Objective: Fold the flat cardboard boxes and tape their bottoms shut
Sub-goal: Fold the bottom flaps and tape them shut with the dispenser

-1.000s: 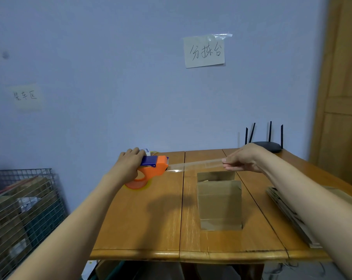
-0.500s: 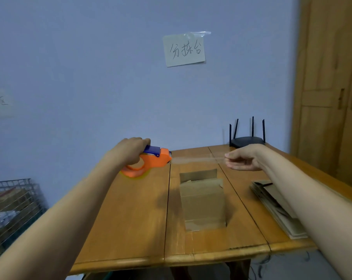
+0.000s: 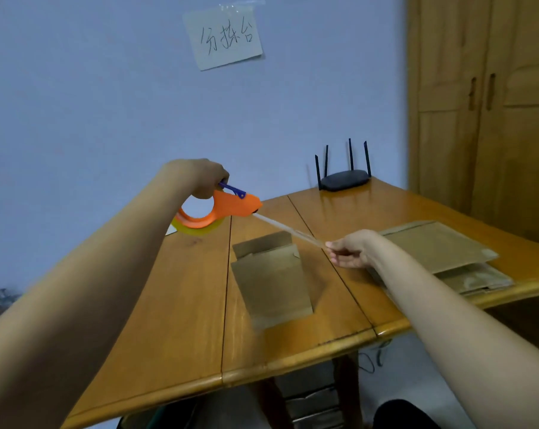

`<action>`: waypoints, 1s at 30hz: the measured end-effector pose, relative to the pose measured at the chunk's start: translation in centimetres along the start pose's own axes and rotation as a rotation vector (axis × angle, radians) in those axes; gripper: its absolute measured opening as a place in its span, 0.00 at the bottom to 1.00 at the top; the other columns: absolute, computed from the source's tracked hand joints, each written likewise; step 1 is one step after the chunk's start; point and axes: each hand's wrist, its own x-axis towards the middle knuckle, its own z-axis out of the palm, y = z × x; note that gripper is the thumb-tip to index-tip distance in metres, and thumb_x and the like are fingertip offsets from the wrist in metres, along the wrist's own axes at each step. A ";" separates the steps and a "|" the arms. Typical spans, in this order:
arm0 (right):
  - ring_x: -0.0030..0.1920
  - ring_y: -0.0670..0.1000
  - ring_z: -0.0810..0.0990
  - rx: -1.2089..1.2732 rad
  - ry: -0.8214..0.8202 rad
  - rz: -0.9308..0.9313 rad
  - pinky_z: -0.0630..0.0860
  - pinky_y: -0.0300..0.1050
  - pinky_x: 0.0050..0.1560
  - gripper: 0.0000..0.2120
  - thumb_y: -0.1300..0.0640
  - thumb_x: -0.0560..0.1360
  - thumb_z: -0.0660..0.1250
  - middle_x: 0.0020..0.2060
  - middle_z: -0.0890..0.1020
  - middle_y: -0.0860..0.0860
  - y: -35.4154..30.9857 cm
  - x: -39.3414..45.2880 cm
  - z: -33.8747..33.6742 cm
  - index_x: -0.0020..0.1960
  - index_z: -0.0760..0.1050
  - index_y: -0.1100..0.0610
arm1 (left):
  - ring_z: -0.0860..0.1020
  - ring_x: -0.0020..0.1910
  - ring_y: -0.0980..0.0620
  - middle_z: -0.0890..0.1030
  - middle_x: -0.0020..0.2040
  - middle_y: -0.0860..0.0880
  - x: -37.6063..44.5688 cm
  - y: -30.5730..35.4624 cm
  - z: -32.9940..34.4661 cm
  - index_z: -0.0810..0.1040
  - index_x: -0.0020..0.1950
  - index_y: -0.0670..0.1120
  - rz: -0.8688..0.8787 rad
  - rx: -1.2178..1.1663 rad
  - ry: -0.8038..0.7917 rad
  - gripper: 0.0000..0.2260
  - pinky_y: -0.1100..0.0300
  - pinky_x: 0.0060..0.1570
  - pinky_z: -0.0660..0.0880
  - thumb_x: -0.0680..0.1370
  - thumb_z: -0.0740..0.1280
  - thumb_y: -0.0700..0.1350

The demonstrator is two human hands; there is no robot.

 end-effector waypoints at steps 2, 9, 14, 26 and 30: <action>0.37 0.49 0.78 0.063 -0.001 0.005 0.82 0.42 0.32 0.05 0.64 0.78 0.68 0.38 0.79 0.55 1.2 0.8 0.3 0.44 0.77 0.64 | 0.76 0.49 0.44 0.75 0.45 0.49 0.4 0.7 -0.7 0.75 0.59 0.48 0.007 0.030 -0.002 0.14 0.55 0.44 0.71 0.77 0.60 0.34; 0.38 0.49 0.78 0.157 -0.004 -0.003 0.82 0.42 0.32 0.07 0.65 0.78 0.68 0.39 0.80 0.56 4.2 2.2 0.9 0.54 0.79 0.67 | 0.75 0.46 0.45 0.75 0.44 0.48 1.7 3.3 -2.7 0.76 0.57 0.47 0.043 0.116 -0.007 0.13 0.54 0.43 0.70 0.78 0.60 0.34; 0.39 0.50 0.81 0.203 -0.011 0.013 0.81 0.44 0.32 0.10 0.66 0.76 0.70 0.41 0.83 0.57 5.8 2.7 1.5 0.57 0.78 0.67 | 0.76 0.47 0.44 0.77 0.45 0.47 2.4 5.0 -3.8 0.76 0.56 0.47 0.054 0.156 -0.014 0.13 0.54 0.45 0.71 0.77 0.60 0.34; 0.44 0.55 0.84 0.162 0.031 -0.045 0.83 0.46 0.36 0.10 0.65 0.76 0.72 0.47 0.85 0.60 7.6 2.4 3.2 0.56 0.78 0.67 | 0.77 0.48 0.44 0.77 0.45 0.47 3.4 5.9 -3.6 0.76 0.56 0.48 0.065 0.215 -0.034 0.11 0.52 0.49 0.75 0.78 0.61 0.35; 0.45 0.56 0.86 0.143 0.070 -0.060 0.84 0.46 0.38 0.08 0.65 0.76 0.72 0.44 0.85 0.59 7.8 2.2 3.8 0.54 0.79 0.66 | 0.77 0.52 0.43 0.78 0.49 0.46 3.2 5.5 -3.2 0.75 0.54 0.49 0.063 0.221 -0.028 0.10 0.51 0.52 0.76 0.78 0.62 0.36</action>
